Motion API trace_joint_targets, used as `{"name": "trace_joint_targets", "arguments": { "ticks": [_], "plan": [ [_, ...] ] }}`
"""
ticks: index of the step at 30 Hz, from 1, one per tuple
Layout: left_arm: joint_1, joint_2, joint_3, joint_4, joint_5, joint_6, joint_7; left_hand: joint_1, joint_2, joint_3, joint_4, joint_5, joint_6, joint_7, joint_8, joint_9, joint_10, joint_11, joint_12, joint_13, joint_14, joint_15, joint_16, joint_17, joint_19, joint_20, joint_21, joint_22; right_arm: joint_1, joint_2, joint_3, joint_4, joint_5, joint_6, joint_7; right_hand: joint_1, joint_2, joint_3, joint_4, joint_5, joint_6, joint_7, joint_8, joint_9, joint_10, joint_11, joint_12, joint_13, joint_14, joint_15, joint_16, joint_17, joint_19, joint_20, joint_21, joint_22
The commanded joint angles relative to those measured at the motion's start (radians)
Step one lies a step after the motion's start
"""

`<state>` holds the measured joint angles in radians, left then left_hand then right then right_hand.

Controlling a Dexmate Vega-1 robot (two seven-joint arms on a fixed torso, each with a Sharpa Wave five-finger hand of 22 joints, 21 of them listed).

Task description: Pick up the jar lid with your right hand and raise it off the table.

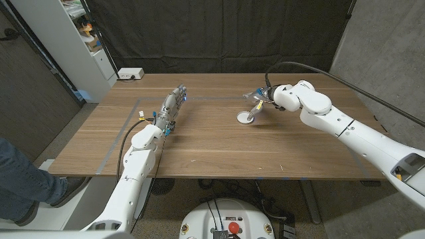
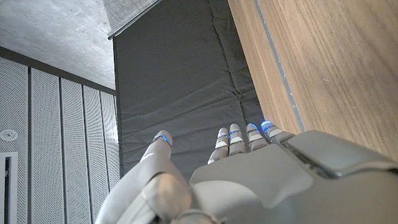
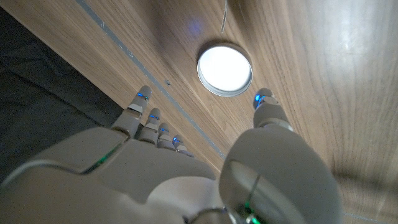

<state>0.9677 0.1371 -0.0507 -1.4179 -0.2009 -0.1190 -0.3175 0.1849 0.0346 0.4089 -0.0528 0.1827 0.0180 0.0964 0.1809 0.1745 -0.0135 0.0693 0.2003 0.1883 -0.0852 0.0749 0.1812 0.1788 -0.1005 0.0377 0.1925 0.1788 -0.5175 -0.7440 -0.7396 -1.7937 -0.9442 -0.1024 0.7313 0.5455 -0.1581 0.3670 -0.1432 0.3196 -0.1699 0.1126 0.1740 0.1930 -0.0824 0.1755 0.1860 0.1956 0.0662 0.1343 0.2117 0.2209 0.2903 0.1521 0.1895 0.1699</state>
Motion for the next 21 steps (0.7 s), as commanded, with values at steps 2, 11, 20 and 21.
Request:
{"name": "trace_joint_targets", "arguments": {
  "ticks": [2, 11, 20, 21],
  "plan": [
    [-0.013, 0.004, 0.004, 0.012, 0.004, 0.003, -0.003, 0.001, 0.011, 0.003, -0.006, 0.004, 0.006, 0.0, 0.006, 0.004, 0.006, 0.003, 0.007, 0.002, -0.008, -0.003, 0.006, 0.003, -0.007, 0.002, 0.005, 0.002, 0.027, 0.026, -0.035, 0.037, -0.028, -0.017, 0.042, -0.003, -0.007, -0.006, 0.0, 0.01, -0.078, 0.022, 0.003, 0.005, 0.001, 0.011, 0.003, 0.001, -0.001, 0.01, 0.005, 0.003, 0.006, 0.011, 0.007, 0.003],
    [-0.023, 0.004, 0.008, 0.022, 0.005, 0.004, -0.005, 0.001, 0.012, 0.002, -0.006, 0.004, 0.007, 0.001, 0.006, 0.004, 0.006, 0.003, 0.007, 0.002, -0.008, -0.003, 0.006, 0.003, -0.008, 0.003, 0.005, 0.002, 0.056, 0.038, -0.06, 0.054, -0.03, -0.007, 0.092, -0.005, -0.008, -0.013, 0.001, 0.02, -0.055, 0.022, 0.017, 0.005, 0.008, 0.012, 0.008, 0.001, 0.004, 0.011, 0.007, 0.003, 0.008, 0.016, 0.007, 0.003],
    [-0.023, 0.0, 0.008, 0.034, 0.003, -0.004, -0.004, 0.001, 0.012, 0.001, -0.007, 0.005, 0.007, 0.0, 0.006, 0.004, 0.007, 0.003, 0.008, 0.002, -0.008, -0.003, 0.006, 0.003, -0.008, 0.003, 0.006, 0.002, 0.075, 0.048, -0.078, 0.062, -0.039, 0.005, 0.121, -0.005, -0.007, -0.02, 0.002, 0.032, -0.023, 0.017, 0.031, 0.005, 0.025, 0.01, 0.015, 0.002, 0.009, 0.01, 0.009, 0.003, 0.014, 0.02, 0.008, 0.003],
    [-0.022, -0.001, 0.008, 0.035, 0.003, -0.004, -0.004, 0.0, 0.013, 0.001, -0.007, 0.005, 0.007, 0.0, 0.006, 0.004, 0.008, 0.003, 0.008, 0.002, -0.007, -0.003, 0.006, 0.003, -0.008, 0.003, 0.006, 0.002, 0.076, 0.049, -0.08, 0.063, -0.04, 0.006, 0.126, -0.004, -0.007, -0.021, 0.002, 0.034, -0.018, 0.014, 0.033, 0.005, 0.027, 0.01, 0.016, 0.002, 0.01, 0.01, 0.009, 0.003, 0.016, 0.02, 0.008, 0.003]
  ]
}}
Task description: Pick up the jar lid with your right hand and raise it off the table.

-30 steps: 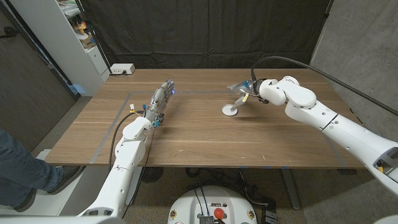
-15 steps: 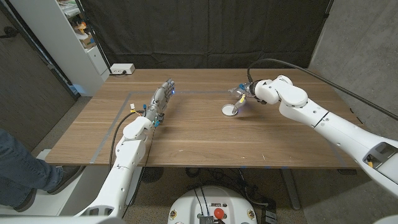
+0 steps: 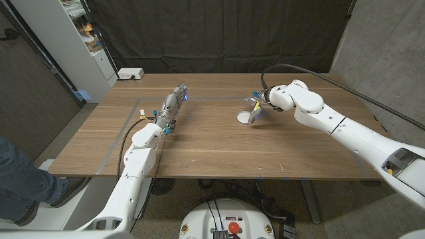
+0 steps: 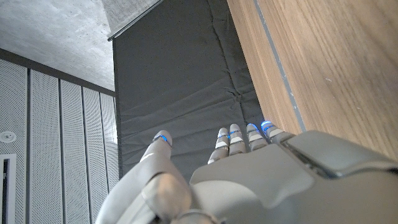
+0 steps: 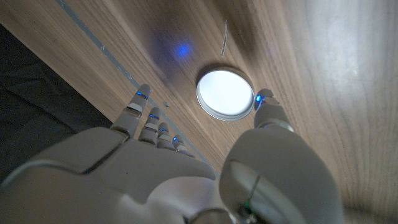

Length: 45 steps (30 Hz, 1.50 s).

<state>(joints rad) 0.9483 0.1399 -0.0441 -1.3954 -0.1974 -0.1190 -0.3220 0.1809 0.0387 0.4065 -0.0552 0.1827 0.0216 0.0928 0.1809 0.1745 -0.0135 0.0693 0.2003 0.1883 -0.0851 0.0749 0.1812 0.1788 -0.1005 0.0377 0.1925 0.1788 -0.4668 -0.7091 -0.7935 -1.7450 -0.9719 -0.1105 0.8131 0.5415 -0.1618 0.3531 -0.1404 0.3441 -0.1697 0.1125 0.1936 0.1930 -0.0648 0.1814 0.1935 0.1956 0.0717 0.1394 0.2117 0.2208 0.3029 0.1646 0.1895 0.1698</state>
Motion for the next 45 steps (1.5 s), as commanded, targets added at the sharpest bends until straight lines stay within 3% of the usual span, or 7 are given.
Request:
{"name": "trace_joint_targets", "arguments": {
  "ticks": [1, 11, 45],
  "plan": [
    [-0.003, -0.004, 0.001, 0.013, 0.0, -0.005, 0.002, 0.005, 0.008, 0.004, -0.005, 0.004, 0.004, 0.004, 0.006, 0.004, 0.008, 0.003, 0.008, 0.002, -0.007, -0.002, 0.006, 0.003, -0.008, 0.003, 0.006, 0.002, 0.026, 0.016, -0.028, 0.014, -0.013, 0.012, 0.049, 0.0, -0.003, -0.008, -0.001, 0.01, -0.016, 0.013, 0.014, 0.005, 0.01, 0.005, 0.008, 0.002, 0.005, 0.004, 0.009, 0.003, 0.004, 0.008, 0.009, 0.003],
    [-0.016, -0.011, 0.011, 0.037, -0.001, -0.016, -0.004, 0.004, 0.009, 0.003, -0.005, 0.005, 0.004, 0.003, 0.006, 0.004, 0.008, 0.003, 0.008, 0.002, -0.008, -0.002, 0.006, 0.004, -0.008, 0.003, 0.006, 0.002, 0.026, 0.034, -0.034, 0.002, -0.012, 0.003, 0.064, 0.003, -0.002, -0.011, -0.001, 0.018, 0.004, 0.007, 0.021, 0.005, 0.022, 0.006, 0.013, 0.002, 0.012, -0.001, 0.012, 0.003, 0.013, 0.013, 0.011, 0.003],
    [0.0, -0.002, 0.018, 0.006, 0.01, 0.008, 0.012, 0.003, 0.011, 0.0, -0.008, 0.004, 0.005, 0.002, 0.006, 0.004, 0.01, 0.001, 0.009, 0.003, -0.007, -0.004, 0.006, 0.004, -0.007, 0.004, 0.007, 0.002, 0.059, 0.065, -0.08, 0.11, -0.012, -0.012, 0.005, 0.02, 0.005, -0.024, -0.004, 0.05, 0.095, -0.016, 0.044, 0.005, 0.066, -0.03, 0.023, 0.003, 0.043, -0.03, 0.021, 0.002, 0.053, 0.018, 0.016, 0.003]
  ]
}}
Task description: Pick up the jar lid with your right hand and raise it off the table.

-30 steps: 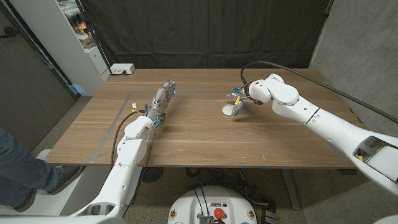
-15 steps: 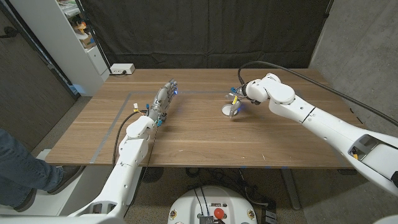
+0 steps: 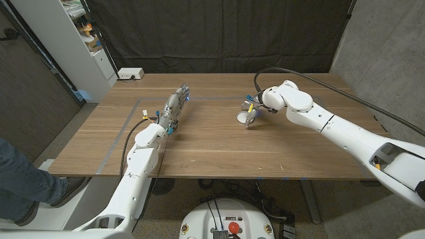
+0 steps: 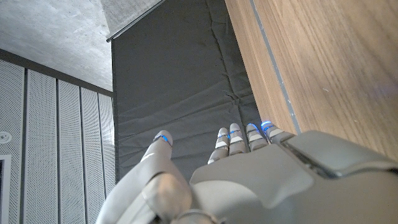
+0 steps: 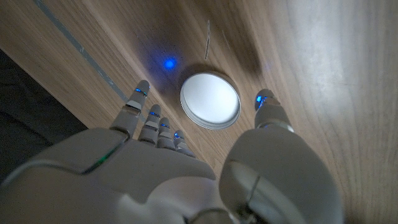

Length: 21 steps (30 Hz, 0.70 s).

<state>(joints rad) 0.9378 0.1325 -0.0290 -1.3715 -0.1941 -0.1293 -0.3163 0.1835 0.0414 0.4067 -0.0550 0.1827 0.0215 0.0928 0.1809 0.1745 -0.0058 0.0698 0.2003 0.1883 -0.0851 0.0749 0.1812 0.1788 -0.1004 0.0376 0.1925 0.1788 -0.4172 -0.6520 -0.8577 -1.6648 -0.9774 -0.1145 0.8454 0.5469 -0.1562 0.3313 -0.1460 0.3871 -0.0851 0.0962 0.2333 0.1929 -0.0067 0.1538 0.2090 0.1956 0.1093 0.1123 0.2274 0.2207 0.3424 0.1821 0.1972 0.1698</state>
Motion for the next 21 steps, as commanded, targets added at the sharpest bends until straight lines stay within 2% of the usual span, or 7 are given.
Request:
{"name": "trace_joint_targets", "arguments": {
  "ticks": [1, 21],
  "plan": [
    [0.012, 0.006, 0.003, -0.02, 0.007, 0.02, 0.007, 0.0, 0.008, 0.0, -0.008, 0.004, 0.005, 0.002, 0.006, 0.003, 0.002, 0.0, 0.009, 0.003, -0.008, -0.003, 0.006, 0.004, -0.008, 0.005, 0.006, 0.002, 0.009, 0.008, -0.018, 0.031, -0.009, -0.008, -0.031, 0.015, 0.0, -0.003, 0.002, 0.008, 0.011, -0.001, 0.005, 0.005, 0.009, -0.003, 0.007, 0.003, 0.006, -0.004, 0.006, 0.002, 0.014, 0.0, 0.008, 0.003],
    [0.022, 0.014, 0.005, -0.042, 0.016, 0.041, 0.016, 0.0, 0.009, -0.002, -0.009, 0.004, 0.005, 0.002, 0.006, 0.003, 0.003, 0.001, 0.009, 0.003, -0.007, -0.004, 0.006, 0.004, -0.008, 0.005, 0.007, 0.002, 0.019, 0.017, -0.045, 0.074, -0.028, 0.003, -0.069, 0.026, 0.006, -0.005, 0.001, 0.019, 0.041, -0.016, 0.01, 0.005, 0.025, -0.016, 0.01, 0.004, 0.021, -0.018, 0.01, 0.002, 0.028, 0.0, 0.008, 0.003]
  ]
}}
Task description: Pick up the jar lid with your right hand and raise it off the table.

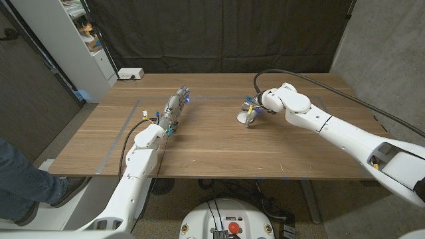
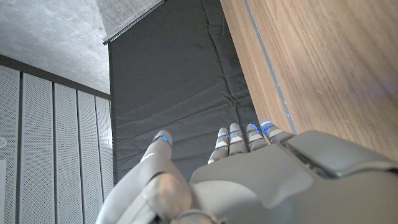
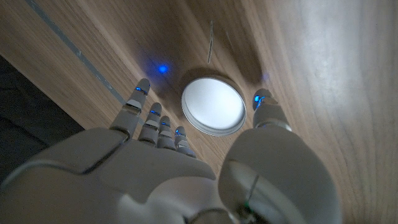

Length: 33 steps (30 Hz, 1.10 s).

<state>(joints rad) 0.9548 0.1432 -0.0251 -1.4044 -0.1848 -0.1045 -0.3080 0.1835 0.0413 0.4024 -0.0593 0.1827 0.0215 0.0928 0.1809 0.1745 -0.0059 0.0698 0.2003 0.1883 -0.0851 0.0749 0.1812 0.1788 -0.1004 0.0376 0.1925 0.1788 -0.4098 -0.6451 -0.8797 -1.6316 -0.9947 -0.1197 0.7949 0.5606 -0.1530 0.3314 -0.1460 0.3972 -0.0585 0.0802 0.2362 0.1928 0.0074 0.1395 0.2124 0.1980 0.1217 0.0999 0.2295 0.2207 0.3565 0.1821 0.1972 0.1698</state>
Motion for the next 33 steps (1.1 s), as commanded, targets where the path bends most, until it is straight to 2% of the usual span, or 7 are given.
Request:
{"name": "trace_joint_targets", "arguments": {
  "ticks": [1, 8, 16, 25, 27, 32, 33],
  "plan": [
    [0.005, 0.004, 0.001, -0.008, 0.008, 0.016, 0.009, 0.0, 0.009, 0.002, -0.005, 0.004, 0.005, 0.002, 0.006, 0.003, 0.002, 0.0, 0.008, 0.003, -0.008, -0.004, 0.006, 0.004, -0.008, 0.005, 0.007, 0.002, 0.012, 0.011, -0.024, 0.044, -0.011, 0.009, -0.021, 0.014, 0.004, -0.006, 0.001, 0.011, 0.028, -0.009, 0.011, 0.006, 0.012, -0.002, 0.006, 0.002, 0.009, -0.007, 0.007, 0.001, 0.016, 0.001, 0.008, 0.003],
    [0.006, 0.003, 0.001, -0.005, 0.009, 0.021, 0.013, 0.0, 0.009, 0.002, -0.006, 0.004, 0.005, 0.003, 0.006, 0.003, 0.003, 0.002, 0.009, 0.003, -0.007, -0.003, 0.006, 0.004, -0.008, 0.005, 0.007, 0.002, 0.016, 0.009, -0.031, 0.066, -0.012, 0.013, -0.032, 0.022, 0.006, -0.008, 0.001, 0.017, 0.061, -0.021, 0.018, 0.005, 0.038, -0.012, 0.013, 0.003, 0.018, -0.015, 0.009, 0.001, 0.028, 0.0, 0.009, 0.003],
    [-0.001, 0.0, 0.008, 0.002, 0.014, 0.02, 0.017, 0.0, 0.01, 0.001, -0.006, 0.005, 0.006, 0.002, 0.006, 0.003, 0.003, 0.002, 0.008, 0.003, -0.007, -0.004, 0.006, 0.004, -0.007, 0.005, 0.007, 0.002, 0.019, 0.005, -0.042, 0.078, -0.029, 0.012, -0.039, 0.045, 0.016, -0.008, 0.001, 0.032, 0.168, -0.036, 0.045, 0.008, 0.108, -0.045, 0.035, 0.011, 0.065, -0.036, 0.024, 0.001, 0.068, -0.01, 0.014, 0.004],
    [-0.011, -0.006, 0.019, 0.017, 0.016, 0.018, 0.017, 0.0, 0.01, 0.001, -0.007, 0.005, 0.006, 0.002, 0.006, 0.003, 0.004, 0.001, 0.009, 0.003, -0.007, -0.003, 0.006, 0.004, -0.008, 0.005, 0.007, 0.002, 0.015, -0.002, -0.049, 0.071, -0.06, 0.013, -0.057, 0.078, 0.04, -0.001, 0.003, 0.047, 0.257, -0.047, 0.065, 0.013, 0.194, -0.086, 0.067, 0.032, 0.148, -0.07, 0.058, 0.015, 0.118, -0.051, 0.019, 0.005],
    [-0.012, -0.006, 0.021, 0.018, 0.017, 0.018, 0.017, -0.001, 0.01, 0.001, -0.007, 0.005, 0.006, 0.001, 0.006, 0.003, 0.004, 0.002, 0.009, 0.003, -0.007, -0.004, 0.006, 0.004, -0.008, 0.005, 0.007, 0.002, 0.01, -0.005, -0.052, 0.069, -0.072, 0.013, -0.069, 0.098, 0.051, 0.005, 0.002, 0.052, 0.294, -0.056, 0.074, 0.016, 0.252, -0.101, 0.09, 0.045, 0.176, -0.08, 0.071, 0.024, 0.136, -0.066, 0.02, 0.005],
    [-0.012, -0.005, 0.024, 0.015, 0.018, 0.02, 0.02, -0.001, 0.01, 0.0, -0.007, 0.005, 0.005, 0.002, 0.005, 0.003, 0.003, 0.002, 0.009, 0.003, -0.007, -0.004, 0.007, 0.004, -0.008, 0.006, 0.007, 0.002, 0.001, -0.008, -0.05, 0.075, -0.082, 0.019, -0.097, 0.128, 0.065, 0.012, 0.001, 0.055, 0.352, -0.061, 0.09, 0.018, 0.323, -0.13, 0.118, 0.065, 0.234, -0.102, 0.098, 0.036, 0.18, -0.092, 0.027, 0.006],
    [-0.011, -0.005, 0.024, 0.013, 0.019, 0.02, 0.021, -0.001, 0.01, 0.0, -0.007, 0.005, 0.006, 0.003, 0.006, 0.003, 0.003, 0.002, 0.009, 0.003, -0.007, -0.004, 0.007, 0.004, -0.008, 0.005, 0.007, 0.002, 0.001, -0.009, -0.049, 0.077, -0.084, 0.021, -0.102, 0.139, 0.069, 0.014, 0.0, 0.055, 0.373, -0.064, 0.095, 0.019, 0.342, -0.139, 0.126, 0.072, 0.267, -0.118, 0.112, 0.04, 0.196, -0.1, 0.03, 0.006]
  ]
}}
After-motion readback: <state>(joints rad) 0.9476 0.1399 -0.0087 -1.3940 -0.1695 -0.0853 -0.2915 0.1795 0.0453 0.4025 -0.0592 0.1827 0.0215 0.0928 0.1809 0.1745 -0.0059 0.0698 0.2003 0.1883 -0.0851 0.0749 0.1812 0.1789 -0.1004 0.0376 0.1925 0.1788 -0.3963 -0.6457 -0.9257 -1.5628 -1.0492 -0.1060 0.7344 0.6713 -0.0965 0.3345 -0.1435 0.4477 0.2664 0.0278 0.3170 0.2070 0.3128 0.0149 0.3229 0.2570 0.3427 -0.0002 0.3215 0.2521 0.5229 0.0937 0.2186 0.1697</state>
